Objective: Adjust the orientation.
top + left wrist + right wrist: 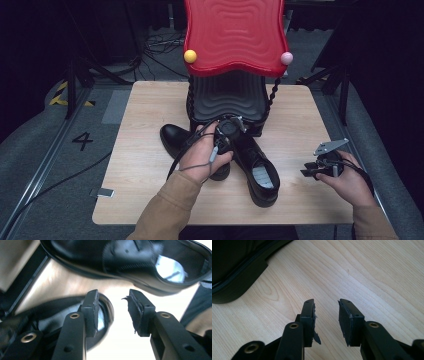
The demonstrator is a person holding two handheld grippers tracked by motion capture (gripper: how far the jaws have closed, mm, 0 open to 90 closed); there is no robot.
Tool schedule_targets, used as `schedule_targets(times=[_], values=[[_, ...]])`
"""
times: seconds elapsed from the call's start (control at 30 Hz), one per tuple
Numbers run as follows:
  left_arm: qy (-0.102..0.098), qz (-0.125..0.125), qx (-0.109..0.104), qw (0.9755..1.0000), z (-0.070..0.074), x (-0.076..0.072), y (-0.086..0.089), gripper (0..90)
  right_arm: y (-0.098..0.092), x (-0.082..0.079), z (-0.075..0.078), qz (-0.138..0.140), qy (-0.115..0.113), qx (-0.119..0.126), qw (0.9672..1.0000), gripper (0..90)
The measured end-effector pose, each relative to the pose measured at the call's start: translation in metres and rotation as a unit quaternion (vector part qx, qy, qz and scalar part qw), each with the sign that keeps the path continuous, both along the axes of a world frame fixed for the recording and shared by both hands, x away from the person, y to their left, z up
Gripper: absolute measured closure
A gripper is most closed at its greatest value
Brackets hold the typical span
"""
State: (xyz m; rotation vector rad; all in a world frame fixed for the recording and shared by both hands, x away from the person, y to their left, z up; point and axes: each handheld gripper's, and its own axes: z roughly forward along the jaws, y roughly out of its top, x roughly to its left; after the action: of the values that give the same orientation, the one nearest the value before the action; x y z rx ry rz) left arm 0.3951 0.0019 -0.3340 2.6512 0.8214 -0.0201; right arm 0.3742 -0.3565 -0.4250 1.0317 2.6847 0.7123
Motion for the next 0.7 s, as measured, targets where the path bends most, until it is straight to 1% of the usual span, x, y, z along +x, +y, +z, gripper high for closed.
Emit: schedule_targets(times=[0.07, 0.1, 0.13, 0.17, 0.2, 0.3, 0.33, 0.37, 0.4, 0.43, 0.47, 0.53, 0.57, 0.6, 0.63, 0.7], values=[[0.010, -0.004, 0.009, 0.9999, -0.001, -0.006, 0.004, 57.9, 0.001, 0.000, -0.001, 0.001, 0.001, 0.000, 1.0000, 66.0], [0.015, -0.002, 0.012, 0.9998, -0.002, -0.009, 0.007, 56.8, 0.001, 0.000, -0.001, 0.003, 0.002, 0.000, 1.0000, 65.7], [0.015, 0.001, 0.017, 0.9997, -0.003, -0.010, 0.009, 56.0, 0.002, 0.001, -0.002, 0.002, 0.002, -0.001, 1.0000, 65.4], [0.010, 0.010, 0.025, 0.9996, -0.005, -0.011, 0.010, 55.1, 0.003, 0.001, -0.002, 0.005, 0.001, -0.001, 1.0000, 65.2], [0.007, 0.017, 0.030, 0.9994, -0.007, -0.010, 0.011, 53.6, 0.003, 0.001, -0.003, 0.005, 0.004, -0.001, 1.0000, 65.0], [0.016, 0.031, 0.038, 0.9987, -0.016, -0.003, 0.010, 52.8, 0.006, 0.002, -0.005, 0.006, 0.006, -0.005, 1.0000, 64.1], [0.019, 0.034, 0.046, 0.9982, -0.019, -0.001, 0.008, 52.7, 0.007, 0.002, -0.006, 0.007, 0.007, -0.005, 0.9999, 63.6], [0.021, 0.034, 0.052, 0.9979, -0.022, 0.001, 0.006, 52.7, 0.008, 0.002, -0.006, 0.010, 0.007, -0.005, 0.9999, 63.0], [0.026, 0.028, 0.053, 0.9978, -0.028, 0.004, 0.003, 52.9, 0.008, 0.002, -0.006, 0.013, 0.008, -0.005, 0.9999, 62.6], [0.026, 0.028, 0.053, 0.9978, -0.028, 0.004, 0.003, 55.1, 0.008, 0.002, -0.006, 0.013, 0.008, -0.005, 0.9999, 62.6], [0.038, 0.018, 0.054, 0.9976, -0.032, 0.007, 0.000, 55.1, 0.009, 0.003, -0.007, 0.015, 0.008, -0.004, 0.9999, 61.9], [0.056, 0.008, 0.052, 0.9970, -0.041, 0.011, -0.004, 61.3, 0.009, 0.003, -0.009, 0.016, 0.008, -0.005, 0.9998, 61.0], [0.063, 0.003, 0.052, 0.9966, -0.044, 0.012, -0.005, 66.4, 0.009, 0.003, -0.009, 0.015, 0.010, -0.006, 0.9998, 60.9], [0.066, -0.001, 0.050, 0.9966, -0.048, 0.014, -0.006, 73.3, 0.008, 0.003, -0.010, 0.016, 0.011, -0.006, 0.9998, 60.8], [0.067, -0.001, 0.047, 0.9967, -0.048, 0.014, -0.005, 75.8, 0.008, 0.003, -0.010, 0.015, 0.010, -0.007, 0.9998, 60.6], [0.067, -0.003, 0.045, 0.9967, -0.047, 0.013, -0.003, 77.0, 0.007, 0.003, -0.010, 0.016, 0.009, -0.006, 0.9998, 60.4]])
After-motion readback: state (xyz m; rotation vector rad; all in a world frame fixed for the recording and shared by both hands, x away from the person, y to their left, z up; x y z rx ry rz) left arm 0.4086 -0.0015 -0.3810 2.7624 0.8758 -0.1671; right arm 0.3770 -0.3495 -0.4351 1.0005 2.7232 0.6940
